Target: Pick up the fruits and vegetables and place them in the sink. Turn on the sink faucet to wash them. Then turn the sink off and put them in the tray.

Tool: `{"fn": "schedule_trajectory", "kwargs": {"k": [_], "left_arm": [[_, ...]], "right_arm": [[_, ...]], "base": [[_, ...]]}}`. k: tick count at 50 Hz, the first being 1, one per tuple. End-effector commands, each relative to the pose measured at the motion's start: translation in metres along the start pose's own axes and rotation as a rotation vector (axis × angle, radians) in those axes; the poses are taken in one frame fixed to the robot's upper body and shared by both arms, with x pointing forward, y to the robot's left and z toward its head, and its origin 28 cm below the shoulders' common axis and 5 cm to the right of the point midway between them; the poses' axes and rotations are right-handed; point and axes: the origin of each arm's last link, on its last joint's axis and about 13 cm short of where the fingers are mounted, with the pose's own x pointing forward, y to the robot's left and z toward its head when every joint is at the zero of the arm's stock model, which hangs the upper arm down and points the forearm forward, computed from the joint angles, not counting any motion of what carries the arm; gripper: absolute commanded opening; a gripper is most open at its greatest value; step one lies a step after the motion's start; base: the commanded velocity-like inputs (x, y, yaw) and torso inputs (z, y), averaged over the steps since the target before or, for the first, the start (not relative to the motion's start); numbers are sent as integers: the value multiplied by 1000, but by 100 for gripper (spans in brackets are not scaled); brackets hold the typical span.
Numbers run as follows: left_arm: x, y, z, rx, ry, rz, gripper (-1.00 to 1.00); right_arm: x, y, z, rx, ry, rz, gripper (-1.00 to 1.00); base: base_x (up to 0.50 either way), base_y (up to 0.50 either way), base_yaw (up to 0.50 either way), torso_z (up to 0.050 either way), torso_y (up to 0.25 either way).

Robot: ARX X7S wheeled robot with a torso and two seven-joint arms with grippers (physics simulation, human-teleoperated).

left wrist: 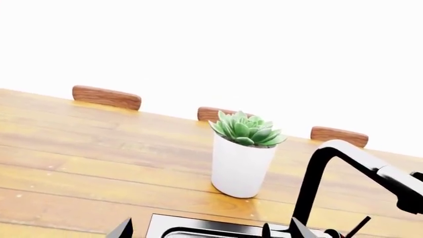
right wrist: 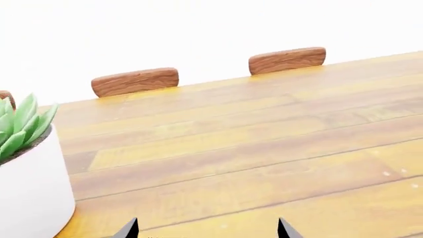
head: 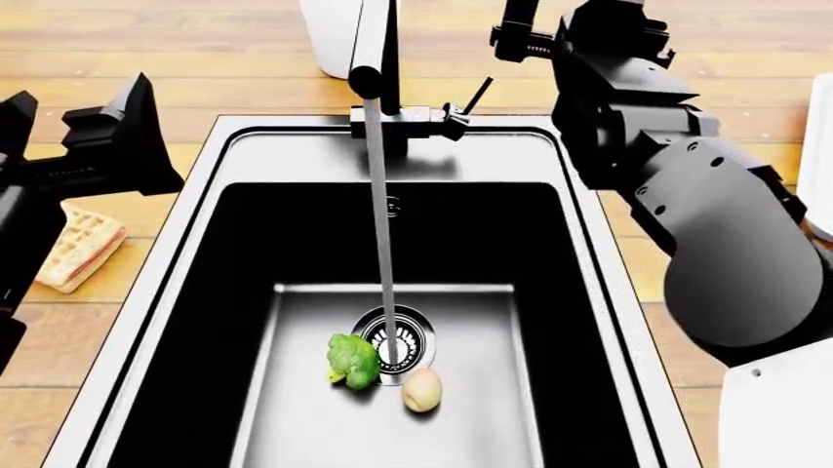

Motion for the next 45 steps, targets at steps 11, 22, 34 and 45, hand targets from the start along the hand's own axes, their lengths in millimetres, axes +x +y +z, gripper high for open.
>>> {"fn": "schedule_trajectory", "kwargs": {"k": [11,22,34,45], "left_arm": [[2,2,-6,-3,21,6,100],[3,2,-6,-2,24,7,100],[2,4,-8,-2,25,10,100],[0,7,-9,-5,23,18,100]], "right_arm": [[0,-26,-50,33,107,-77,100],[-2,-27,-65,31,136,-80,100],[-4,-18,-67,28,143,-52,100],[-8,1,-76,26,160,24,100]], "base": [[0,0,0,0,-1],[0,0,0,0,-1],[0,0,0,0,-1],[0,0,0,0,-1]]}}
